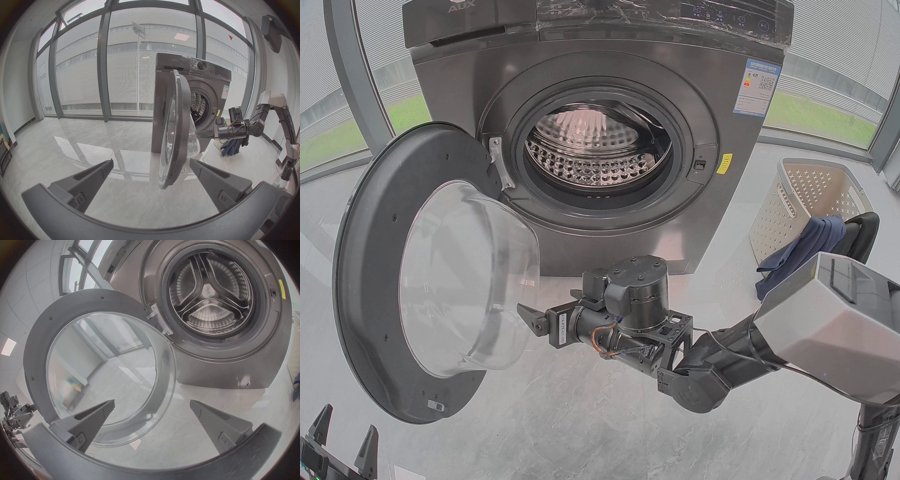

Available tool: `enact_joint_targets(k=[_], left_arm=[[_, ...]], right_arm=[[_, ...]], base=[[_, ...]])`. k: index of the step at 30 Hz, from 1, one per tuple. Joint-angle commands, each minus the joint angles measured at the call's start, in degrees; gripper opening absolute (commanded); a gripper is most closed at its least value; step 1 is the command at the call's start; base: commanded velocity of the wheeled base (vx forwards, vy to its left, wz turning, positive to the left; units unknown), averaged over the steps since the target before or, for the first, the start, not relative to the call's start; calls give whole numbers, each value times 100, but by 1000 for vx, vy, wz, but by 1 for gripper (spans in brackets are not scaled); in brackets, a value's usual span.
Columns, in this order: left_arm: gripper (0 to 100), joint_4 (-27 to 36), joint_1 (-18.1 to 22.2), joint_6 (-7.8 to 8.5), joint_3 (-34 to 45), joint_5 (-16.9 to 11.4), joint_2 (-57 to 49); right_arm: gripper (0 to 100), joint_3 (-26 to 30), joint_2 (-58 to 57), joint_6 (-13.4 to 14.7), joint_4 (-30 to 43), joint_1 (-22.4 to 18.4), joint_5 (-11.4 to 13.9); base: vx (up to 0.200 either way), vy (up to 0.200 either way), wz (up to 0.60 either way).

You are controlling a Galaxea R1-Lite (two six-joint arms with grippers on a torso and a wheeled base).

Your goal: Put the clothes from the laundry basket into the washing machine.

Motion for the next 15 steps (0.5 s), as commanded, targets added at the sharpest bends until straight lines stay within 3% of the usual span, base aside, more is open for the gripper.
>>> enact_joint_targets(k=[1, 8, 15], left_arm=[[100, -1, 4, -4, 84, 2, -77], [100, -1, 4, -4, 84, 2, -77], [100, -1, 4, -4, 84, 2, -77]], right_arm=[[100, -27, 48, -8, 2, -69, 3], [100, -212, 154, -43, 28, -104, -6], [100, -880, 646, -52, 45, 1, -6]], base=[[0, 0, 0], [0, 0, 0], [0, 0, 0]])
